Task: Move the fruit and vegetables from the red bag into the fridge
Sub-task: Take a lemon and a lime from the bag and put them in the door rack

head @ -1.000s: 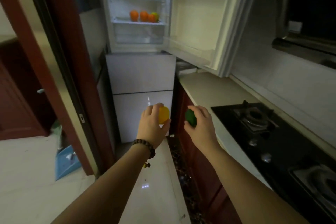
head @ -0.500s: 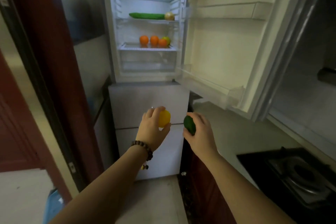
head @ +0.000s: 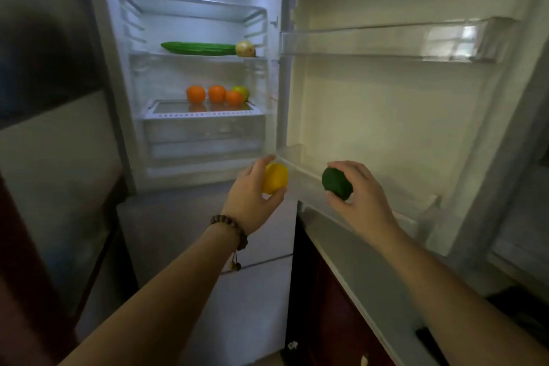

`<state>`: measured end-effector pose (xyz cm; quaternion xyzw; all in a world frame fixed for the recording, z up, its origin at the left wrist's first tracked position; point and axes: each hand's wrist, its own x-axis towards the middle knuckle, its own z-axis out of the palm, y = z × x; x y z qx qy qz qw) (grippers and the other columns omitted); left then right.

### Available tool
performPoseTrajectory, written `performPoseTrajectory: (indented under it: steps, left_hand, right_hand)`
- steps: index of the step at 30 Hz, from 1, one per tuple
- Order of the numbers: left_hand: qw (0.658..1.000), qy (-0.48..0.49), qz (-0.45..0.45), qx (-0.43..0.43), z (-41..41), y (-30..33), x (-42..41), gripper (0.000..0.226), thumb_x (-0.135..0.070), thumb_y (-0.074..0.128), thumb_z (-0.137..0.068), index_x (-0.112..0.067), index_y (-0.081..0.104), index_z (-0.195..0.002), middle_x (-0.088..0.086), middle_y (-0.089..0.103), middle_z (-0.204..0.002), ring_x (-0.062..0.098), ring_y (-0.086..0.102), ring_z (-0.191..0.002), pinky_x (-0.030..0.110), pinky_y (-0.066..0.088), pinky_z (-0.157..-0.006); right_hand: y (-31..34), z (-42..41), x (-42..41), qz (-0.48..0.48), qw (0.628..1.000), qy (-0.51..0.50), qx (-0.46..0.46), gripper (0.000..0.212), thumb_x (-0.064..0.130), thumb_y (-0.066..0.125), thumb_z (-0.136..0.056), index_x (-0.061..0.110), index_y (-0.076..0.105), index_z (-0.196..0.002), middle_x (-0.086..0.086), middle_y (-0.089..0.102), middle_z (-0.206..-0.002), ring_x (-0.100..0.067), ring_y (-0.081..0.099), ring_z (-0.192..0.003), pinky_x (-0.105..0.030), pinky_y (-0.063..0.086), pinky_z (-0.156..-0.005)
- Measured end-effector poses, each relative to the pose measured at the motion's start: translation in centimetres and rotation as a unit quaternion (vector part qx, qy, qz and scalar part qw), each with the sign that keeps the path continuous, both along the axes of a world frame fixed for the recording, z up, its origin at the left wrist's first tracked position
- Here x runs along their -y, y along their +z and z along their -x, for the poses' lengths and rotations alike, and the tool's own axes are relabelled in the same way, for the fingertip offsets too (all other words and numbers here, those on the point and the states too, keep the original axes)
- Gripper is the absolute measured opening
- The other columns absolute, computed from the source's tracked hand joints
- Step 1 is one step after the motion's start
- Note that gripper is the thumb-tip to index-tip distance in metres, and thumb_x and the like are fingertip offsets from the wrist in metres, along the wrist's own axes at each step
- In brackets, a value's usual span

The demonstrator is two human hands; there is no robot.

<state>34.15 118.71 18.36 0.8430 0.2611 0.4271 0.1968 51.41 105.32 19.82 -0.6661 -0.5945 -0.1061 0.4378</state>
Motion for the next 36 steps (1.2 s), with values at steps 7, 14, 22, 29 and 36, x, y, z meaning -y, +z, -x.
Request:
performPoseTrajectory:
  steps: [7, 14, 22, 29, 36]
  left_hand:
    - [0.993, -0.114, -0.009, -0.004, -6.4, 1.7, -11.8, 0.053, -0.034, 0.065, -0.084, -0.025, 0.041, -0.13, 0.0, 0.044, -0.125, 0.01, 0.046, -0.097, 0.019, 0.04, -0.076]
    - [0.941, -0.295, 0.007, -0.164, -11.9, 3.4, -19.0, 0.055, -0.03, 0.069, -0.081, -0.032, 0.046, -0.131, -0.01, 0.047, -0.121, 0.009, 0.047, -0.103, 0.029, 0.043, -0.093]
    - [0.876, -0.351, -0.129, -0.304, -17.3, 3.5, -21.7, 0.054, -0.026, 0.071, -0.077, -0.03, 0.049, -0.126, -0.002, 0.05, -0.129, 0.018, 0.05, -0.114, 0.036, 0.044, -0.098]
    - [0.799, -0.307, -0.24, -0.458, -20.1, 3.6, -21.2, 0.05, -0.017, 0.055, -0.091, -0.018, 0.039, -0.138, 0.006, 0.043, -0.138, 0.027, 0.047, -0.122, 0.038, 0.043, -0.1]
    - [0.802, -0.323, -0.232, -0.446, -20.2, 3.1, -21.9, 0.056, -0.011, 0.062, -0.085, -0.021, 0.042, -0.137, 0.005, 0.047, -0.135, 0.024, 0.05, -0.118, 0.034, 0.046, -0.096]
  right_hand:
    - [2.0, -3.7, -6.9, 0.056, 0.995, -0.077, -0.015, 0.047, 0.017, 0.07, -0.082, 0.021, 0.054, -0.126, 0.001, 0.052, -0.122, -0.009, 0.051, -0.104, -0.001, 0.036, -0.081]
    - [3.2, -5.3, -10.8, 0.196, 0.97, -0.142, -0.022, 0.053, 0.03, 0.067, -0.085, 0.029, 0.046, -0.133, 0.015, 0.049, -0.118, -0.003, 0.049, -0.104, 0.004, 0.033, -0.072]
    - [2.9, -6.9, -14.0, 0.338, 0.928, -0.159, 0.006, 0.049, 0.028, 0.072, -0.077, 0.023, 0.053, -0.123, 0.001, 0.054, -0.116, -0.011, 0.051, -0.1, -0.017, 0.043, -0.08]
    - [2.1, -6.9, -16.0, 0.423, 0.877, -0.2, 0.106, 0.038, 0.028, 0.067, -0.079, 0.025, 0.058, -0.116, -0.001, 0.062, -0.112, -0.02, 0.056, -0.102, -0.032, 0.045, -0.085]
    - [1.5, -7.0, -16.6, 0.437, 0.866, -0.223, 0.091, 0.039, 0.028, 0.068, -0.079, 0.026, 0.058, -0.117, -0.005, 0.06, -0.111, -0.024, 0.055, -0.103, -0.032, 0.046, -0.083]
